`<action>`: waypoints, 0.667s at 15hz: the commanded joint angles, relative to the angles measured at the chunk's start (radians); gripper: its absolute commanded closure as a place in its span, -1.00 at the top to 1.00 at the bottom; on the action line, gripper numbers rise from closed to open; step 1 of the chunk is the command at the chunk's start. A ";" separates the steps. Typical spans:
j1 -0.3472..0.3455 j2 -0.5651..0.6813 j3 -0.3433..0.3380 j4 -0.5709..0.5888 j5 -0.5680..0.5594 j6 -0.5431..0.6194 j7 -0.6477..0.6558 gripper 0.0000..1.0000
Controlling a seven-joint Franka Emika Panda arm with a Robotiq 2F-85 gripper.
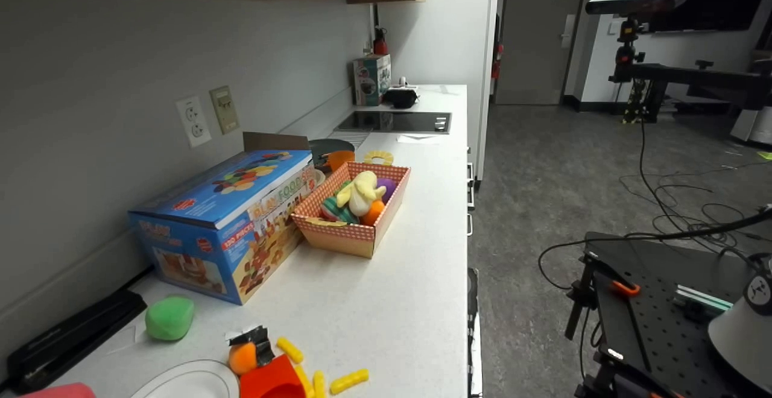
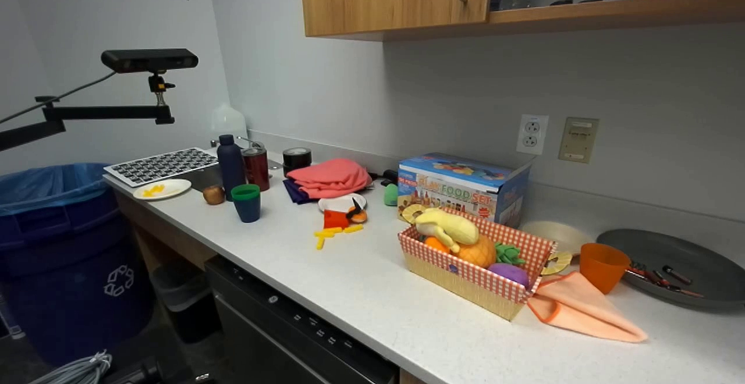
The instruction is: Close the right cabinet door
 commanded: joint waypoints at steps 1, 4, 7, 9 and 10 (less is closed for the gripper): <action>0.052 -0.033 0.064 -0.086 0.032 0.031 -0.016 1.00; 0.090 -0.063 0.124 -0.159 0.039 0.114 -0.030 1.00; 0.126 -0.088 0.161 -0.220 0.064 0.253 -0.041 1.00; 0.143 -0.101 0.171 -0.250 0.087 0.357 -0.036 1.00; 0.148 -0.110 0.178 -0.268 0.099 0.418 -0.021 1.00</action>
